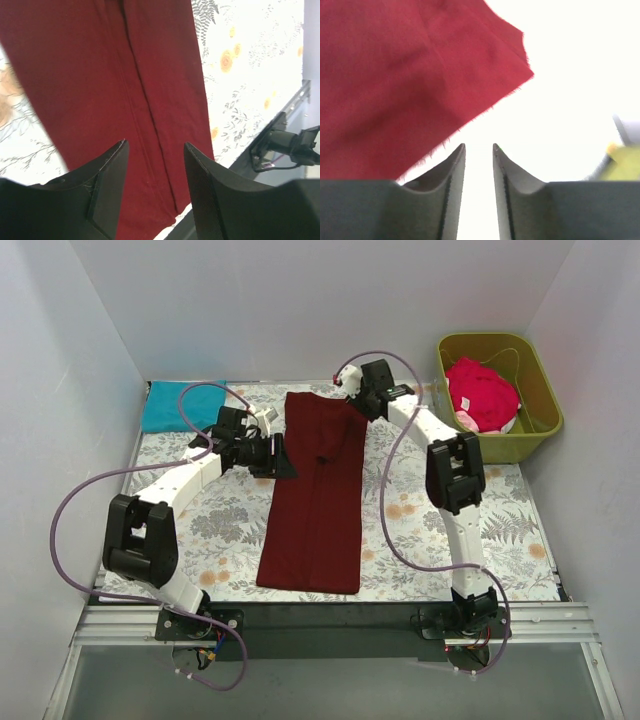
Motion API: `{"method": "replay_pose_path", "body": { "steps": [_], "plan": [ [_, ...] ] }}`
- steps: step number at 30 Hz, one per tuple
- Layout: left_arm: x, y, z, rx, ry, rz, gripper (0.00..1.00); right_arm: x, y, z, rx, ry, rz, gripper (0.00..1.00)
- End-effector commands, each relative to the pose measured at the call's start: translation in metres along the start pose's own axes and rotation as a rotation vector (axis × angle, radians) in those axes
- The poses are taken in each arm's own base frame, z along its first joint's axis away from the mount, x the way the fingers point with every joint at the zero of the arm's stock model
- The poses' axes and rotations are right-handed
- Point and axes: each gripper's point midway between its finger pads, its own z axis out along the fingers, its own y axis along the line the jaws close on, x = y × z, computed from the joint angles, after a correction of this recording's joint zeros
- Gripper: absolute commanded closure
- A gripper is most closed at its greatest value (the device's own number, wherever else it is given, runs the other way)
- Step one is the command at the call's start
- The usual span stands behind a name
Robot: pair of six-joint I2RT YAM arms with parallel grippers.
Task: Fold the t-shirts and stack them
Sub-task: Fold the tshirt
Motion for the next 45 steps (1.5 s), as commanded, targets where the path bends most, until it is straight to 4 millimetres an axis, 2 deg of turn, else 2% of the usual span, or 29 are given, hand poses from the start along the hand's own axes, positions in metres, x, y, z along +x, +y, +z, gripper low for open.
{"method": "replay_pose_path", "body": {
  "steps": [1, 3, 4, 8, 9, 12, 16, 17, 22, 23, 24, 26, 29, 32, 33, 34, 35, 37, 40, 43, 45],
  "plan": [
    [-0.005, -0.012, 0.006, 0.092, -0.006, -0.023, 0.54, -0.078, -0.036, -0.096, 0.043, -0.256, 0.065, 0.62],
    [0.001, -0.008, 0.012, 0.089, 0.010, -0.045, 0.55, -0.081, -0.014, -0.117, -0.062, -0.286, 0.089, 0.60],
    [0.006, -0.004, 0.015, 0.086, 0.026, -0.055, 0.56, -0.074, -0.002, -0.123, -0.113, -0.259, 0.106, 0.60],
    [0.025, 0.004, 0.023, 0.087, 0.072, -0.109, 0.58, -0.048, 0.048, -0.136, -0.304, -0.167, 0.227, 0.64],
    [0.027, 0.005, 0.024, 0.089, 0.075, -0.115, 0.58, -0.045, 0.060, -0.136, -0.354, -0.159, 0.243, 0.68],
    [0.032, 0.011, 0.032, 0.080, 0.091, -0.140, 0.59, -0.019, 0.092, -0.126, -0.451, -0.082, 0.317, 0.73],
    [0.024, 0.026, 0.046, 0.039, 0.078, -0.139, 0.59, -0.006, 0.109, -0.110, -0.500, -0.032, 0.364, 0.75],
    [0.015, 0.026, 0.048, 0.036, 0.064, -0.130, 0.59, 0.000, 0.112, -0.101, -0.497, -0.009, 0.370, 0.76],
    [-0.007, 0.044, 0.068, -0.021, 0.035, -0.121, 0.59, 0.013, 0.107, -0.068, -0.450, 0.040, 0.390, 0.77],
    [-0.006, 0.052, 0.076, -0.036, 0.047, -0.136, 0.60, 0.017, 0.105, -0.057, -0.436, 0.051, 0.393, 0.77],
    [-0.014, 0.051, 0.078, -0.033, 0.036, -0.132, 0.60, 0.019, 0.102, -0.051, -0.425, 0.054, 0.394, 0.77],
    [-0.013, 0.060, 0.089, -0.049, 0.049, -0.154, 0.60, 0.025, 0.095, -0.035, -0.388, 0.074, 0.399, 0.78],
    [-0.024, 0.067, 0.098, -0.064, 0.036, -0.155, 0.60, 0.035, 0.079, -0.015, -0.328, 0.094, 0.406, 0.78],
    [-0.031, 0.075, 0.111, -0.073, 0.033, -0.155, 0.60, 0.044, 0.066, -0.001, -0.299, 0.103, 0.427, 0.78],
    [-0.026, 0.083, 0.119, -0.084, 0.050, -0.165, 0.60, 0.040, 0.059, 0.001, -0.287, 0.091, 0.434, 0.78],
    [-0.035, 0.084, 0.122, -0.085, 0.035, -0.156, 0.60, 0.041, 0.057, 0.003, -0.284, 0.090, 0.439, 0.78],
    [-0.035, 0.089, 0.126, -0.098, 0.039, -0.160, 0.60, 0.043, 0.055, 0.007, -0.285, 0.089, 0.441, 0.78],
    [-0.034, 0.097, 0.134, -0.103, 0.052, -0.170, 0.60, 0.038, 0.049, 0.008, -0.274, 0.073, 0.436, 0.78],
    [-0.045, 0.089, 0.136, -0.061, 0.047, -0.151, 0.59, 0.029, 0.045, 0.007, -0.290, 0.038, 0.436, 0.75],
    [-0.064, 0.065, 0.125, 0.009, 0.022, -0.116, 0.57, 0.006, 0.038, -0.012, -0.314, -0.027, 0.429, 0.67],
    [-0.087, 0.036, 0.101, 0.064, -0.035, -0.059, 0.51, -0.021, 0.022, -0.042, -0.302, -0.105, 0.406, 0.53]
  ]
}}
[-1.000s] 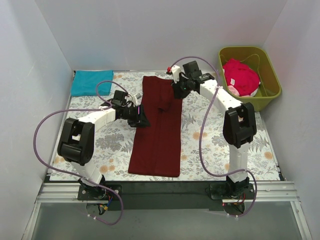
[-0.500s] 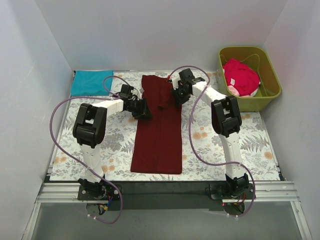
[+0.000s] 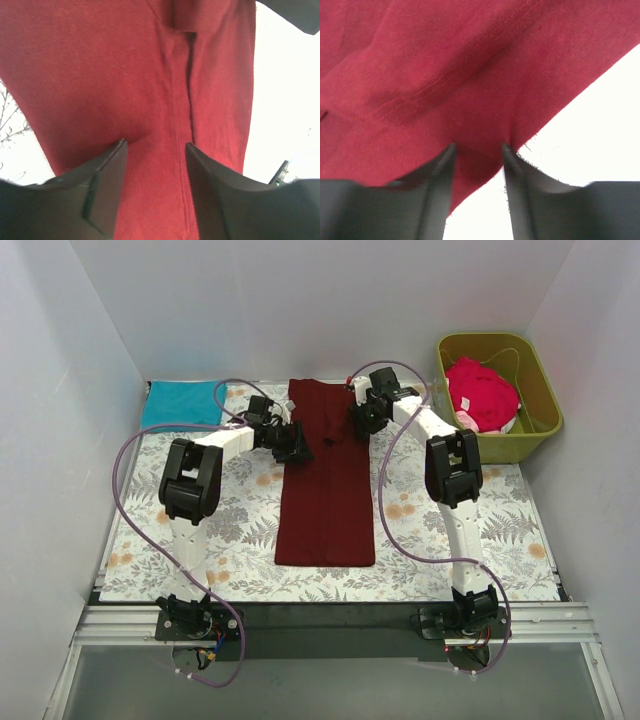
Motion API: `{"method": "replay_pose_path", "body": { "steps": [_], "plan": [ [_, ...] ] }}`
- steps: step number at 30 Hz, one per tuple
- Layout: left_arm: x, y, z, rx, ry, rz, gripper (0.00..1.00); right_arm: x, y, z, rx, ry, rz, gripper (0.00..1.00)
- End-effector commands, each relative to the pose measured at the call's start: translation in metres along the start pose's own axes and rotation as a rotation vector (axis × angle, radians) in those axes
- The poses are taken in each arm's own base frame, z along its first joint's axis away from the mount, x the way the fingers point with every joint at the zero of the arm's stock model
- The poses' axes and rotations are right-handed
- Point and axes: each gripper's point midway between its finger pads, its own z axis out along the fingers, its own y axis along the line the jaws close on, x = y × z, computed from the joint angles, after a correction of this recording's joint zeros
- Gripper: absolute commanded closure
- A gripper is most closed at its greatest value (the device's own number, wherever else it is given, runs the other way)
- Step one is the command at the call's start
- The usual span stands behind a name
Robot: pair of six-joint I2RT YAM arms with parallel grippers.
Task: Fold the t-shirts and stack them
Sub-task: Fold the tshirt
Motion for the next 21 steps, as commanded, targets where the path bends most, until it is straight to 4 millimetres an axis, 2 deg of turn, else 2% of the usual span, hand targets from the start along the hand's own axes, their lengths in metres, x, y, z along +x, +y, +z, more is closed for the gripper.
{"method": "replay_pose_path", "body": {
  "steps": [1, 2, 3, 4, 5, 6, 7, 8, 9, 10, 12, 13, 14, 15, 16, 17, 18, 19, 20, 21],
  "plan": [
    [-0.036, -0.049, -0.042, 0.076, -0.099, 0.115, 0.49, -0.065, 0.008, -0.063, 0.003, -0.170, -0.082, 0.48],
    [-0.050, -0.075, -0.067, 0.105, -0.158, 0.177, 0.42, -0.086, 0.013, -0.094, 0.011, -0.232, -0.119, 0.35],
    [-0.055, -0.085, -0.079, 0.109, -0.180, 0.209, 0.39, -0.095, 0.016, -0.112, 0.015, -0.264, -0.145, 0.29],
    [-0.060, -0.097, -0.093, 0.113, -0.210, 0.248, 0.35, -0.114, 0.024, -0.149, 0.031, -0.330, -0.205, 0.25],
    [-0.065, -0.106, -0.106, 0.111, -0.240, 0.307, 0.31, -0.115, 0.028, -0.162, 0.031, -0.346, -0.228, 0.20],
    [-0.069, -0.125, -0.133, 0.112, -0.289, 0.366, 0.23, -0.118, 0.032, -0.176, 0.036, -0.364, -0.249, 0.19],
    [-0.071, -0.132, -0.147, 0.100, -0.316, 0.404, 0.20, -0.130, 0.039, -0.211, 0.058, -0.421, -0.294, 0.17],
    [-0.071, -0.138, -0.158, 0.092, -0.336, 0.463, 0.15, -0.126, 0.041, -0.220, 0.064, -0.423, -0.301, 0.16],
    [-0.068, -0.153, -0.182, 0.095, -0.374, 0.509, 0.10, -0.129, 0.044, -0.233, 0.076, -0.441, -0.318, 0.16],
    [-0.068, -0.156, -0.192, 0.082, -0.399, 0.529, 0.10, -0.132, 0.048, -0.261, 0.114, -0.472, -0.339, 0.14],
    [-0.065, -0.174, -0.221, 0.080, -0.471, 0.589, 0.09, -0.123, 0.051, -0.276, 0.143, -0.471, -0.360, 0.02],
    [-0.057, -0.176, -0.226, 0.090, -0.472, 0.617, 0.08, -0.125, 0.060, -0.299, 0.150, -0.505, -0.409, 0.02],
    [-0.053, -0.178, -0.230, 0.096, -0.477, 0.656, 0.08, -0.114, 0.072, -0.305, 0.111, -0.479, -0.519, 0.02],
    [-0.046, -0.176, -0.233, 0.084, -0.463, 0.745, 0.07, -0.100, 0.080, -0.302, 0.089, -0.451, -0.544, 0.02],
    [-0.032, -0.178, -0.241, 0.086, -0.432, 0.764, 0.03, -0.088, 0.096, -0.315, 0.080, -0.431, -0.607, 0.02],
    [-0.030, -0.183, -0.246, 0.100, -0.439, 0.814, 0.02, -0.079, 0.106, -0.316, 0.061, -0.413, -0.614, 0.02],
    [-0.011, -0.175, -0.244, 0.101, -0.361, 0.870, 0.02, -0.057, 0.113, -0.306, 0.030, -0.352, -0.651, 0.02],
    [0.003, -0.174, -0.247, 0.117, -0.324, 0.905, 0.02, -0.045, 0.133, -0.314, -0.001, -0.350, -0.695, 0.02],
    [0.036, -0.165, -0.242, 0.172, -0.218, 0.911, 0.02, -0.026, 0.141, -0.309, -0.032, -0.309, -0.703, 0.02],
    [0.053, -0.158, -0.239, 0.194, -0.174, 0.933, 0.02, 0.005, 0.148, -0.293, -0.081, -0.241, -0.711, 0.02]
  ]
}}
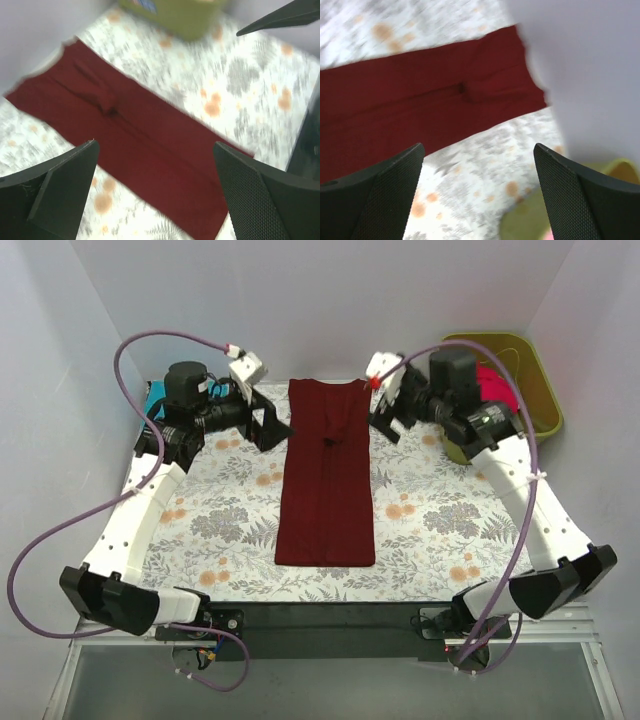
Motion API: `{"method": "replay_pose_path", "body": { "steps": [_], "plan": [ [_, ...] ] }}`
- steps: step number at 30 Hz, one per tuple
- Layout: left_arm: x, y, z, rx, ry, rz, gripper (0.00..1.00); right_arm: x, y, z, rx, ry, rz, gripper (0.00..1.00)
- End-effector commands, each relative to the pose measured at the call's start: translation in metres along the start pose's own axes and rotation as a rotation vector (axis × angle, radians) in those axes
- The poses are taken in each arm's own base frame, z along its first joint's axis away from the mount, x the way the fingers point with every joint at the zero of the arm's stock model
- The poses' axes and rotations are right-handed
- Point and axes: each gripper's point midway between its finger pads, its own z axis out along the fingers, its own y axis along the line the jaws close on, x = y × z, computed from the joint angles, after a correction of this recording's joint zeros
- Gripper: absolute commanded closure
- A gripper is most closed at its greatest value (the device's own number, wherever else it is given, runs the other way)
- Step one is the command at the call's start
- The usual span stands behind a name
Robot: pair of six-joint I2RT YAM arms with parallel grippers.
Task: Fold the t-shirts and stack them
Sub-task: Fold the tshirt
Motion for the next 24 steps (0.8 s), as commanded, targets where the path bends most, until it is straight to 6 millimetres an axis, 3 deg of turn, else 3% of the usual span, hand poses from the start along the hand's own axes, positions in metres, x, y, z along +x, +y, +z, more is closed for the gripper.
{"method": "replay_pose_path", "body": {
  "steps": [1, 3, 4, 5, 7, 10, 11, 12, 16, 24],
  "plan": [
    [0.114, -0.043, -0.021, 0.232, 0.272, 0.042, 0.03, 0.072, 0.101, -0.003, -0.302, 0.183, -0.053, 0.05],
    [0.150, -0.073, -0.039, 0.350, 0.317, 0.041, 0.06, 0.092, 0.134, -0.009, -0.380, 0.215, -0.088, 0.09],
    [0.163, -0.080, -0.046, 0.396, 0.312, 0.141, 0.07, 0.119, 0.168, -0.013, -0.458, 0.262, -0.108, 0.13],
    [0.197, -0.098, -0.060, 0.441, 0.362, 0.105, 0.08, 0.129, 0.184, -0.016, -0.497, 0.277, -0.129, 0.17],
    [0.225, -0.114, -0.069, 0.497, 0.399, 0.136, 0.10, 0.161, 0.224, -0.023, -0.600, 0.321, -0.159, 0.27],
    [0.272, -0.130, -0.076, 0.556, 0.466, 0.186, 0.18, 0.176, 0.246, -0.023, -0.656, 0.314, -0.143, 0.42],
    [0.280, -0.128, -0.071, 0.551, 0.470, 0.222, 0.23, 0.187, 0.254, -0.024, -0.679, 0.329, -0.140, 0.45],
    [0.304, -0.133, -0.072, 0.561, 0.538, 0.245, 0.32, 0.191, 0.258, -0.022, -0.688, 0.332, -0.140, 0.47],
    [0.330, -0.138, -0.066, 0.586, 0.579, 0.290, 0.40, 0.193, 0.273, -0.008, -0.713, 0.287, -0.162, 0.54],
    [0.347, -0.135, -0.047, 0.561, 0.595, 0.329, 0.41, 0.212, 0.310, -0.004, -0.788, 0.256, -0.249, 0.55]
  ]
}}
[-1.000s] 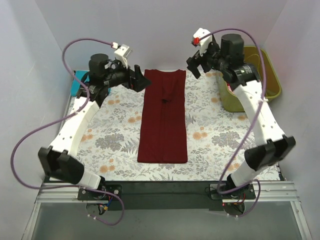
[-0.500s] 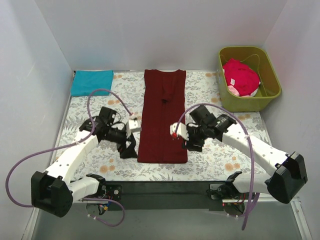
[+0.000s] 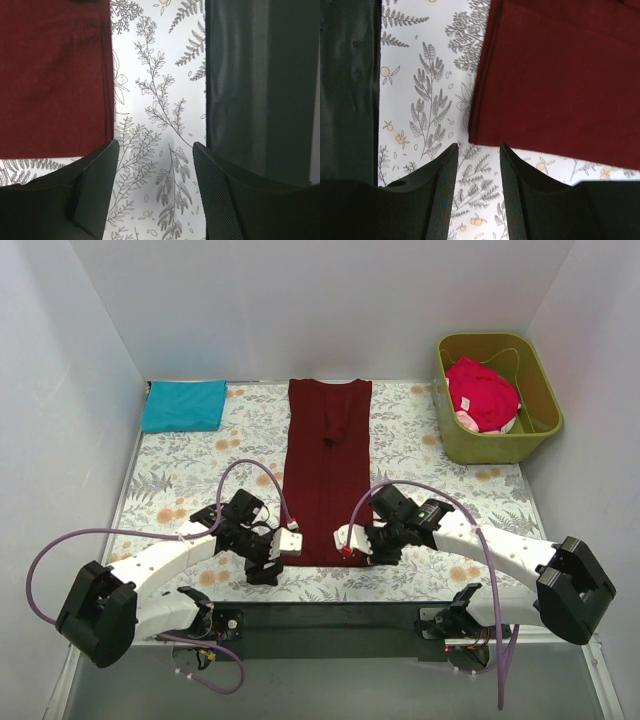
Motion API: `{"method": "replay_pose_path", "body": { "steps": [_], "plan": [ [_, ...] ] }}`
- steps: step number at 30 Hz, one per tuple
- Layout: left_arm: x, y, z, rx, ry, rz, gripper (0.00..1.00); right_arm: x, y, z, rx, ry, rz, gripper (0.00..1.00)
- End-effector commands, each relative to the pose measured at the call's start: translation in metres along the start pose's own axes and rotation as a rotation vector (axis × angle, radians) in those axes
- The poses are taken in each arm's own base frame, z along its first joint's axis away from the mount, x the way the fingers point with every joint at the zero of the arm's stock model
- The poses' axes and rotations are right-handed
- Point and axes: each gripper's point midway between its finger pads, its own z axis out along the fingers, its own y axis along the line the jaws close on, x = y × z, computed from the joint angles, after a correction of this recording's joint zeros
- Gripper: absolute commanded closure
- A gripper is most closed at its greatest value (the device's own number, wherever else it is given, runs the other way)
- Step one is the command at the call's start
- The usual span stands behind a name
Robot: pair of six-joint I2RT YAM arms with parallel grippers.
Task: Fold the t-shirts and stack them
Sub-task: Fold the tshirt
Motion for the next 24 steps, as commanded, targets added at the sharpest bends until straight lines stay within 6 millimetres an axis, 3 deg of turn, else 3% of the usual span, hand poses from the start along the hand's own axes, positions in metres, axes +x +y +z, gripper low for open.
{"method": "replay_pose_path", "body": {
  "steps": [1, 6, 15, 20, 24],
  "plan": [
    [-0.003, 0.021, 0.008, -0.078, 0.001, 0.055, 0.42, -0.006, 0.002, 0.015, 0.003, -0.034, -0.083, 0.55],
    [0.004, 0.031, 0.012, -0.122, 0.033, 0.078, 0.44, 0.000, -0.005, 0.030, 0.045, -0.033, -0.122, 0.55],
    [0.011, 0.042, 0.014, -0.174, 0.057, 0.085, 0.46, 0.024, 0.007, 0.048, 0.025, 0.026, -0.132, 0.55],
    [0.002, 0.054, 0.011, -0.210, 0.051, 0.115, 0.46, 0.038, 0.014, 0.052, 0.015, 0.056, -0.129, 0.68],
    [0.004, 0.060, 0.012, -0.216, 0.071, 0.137, 0.48, 0.049, 0.017, 0.052, 0.022, 0.087, -0.117, 0.88]
  ]
}}
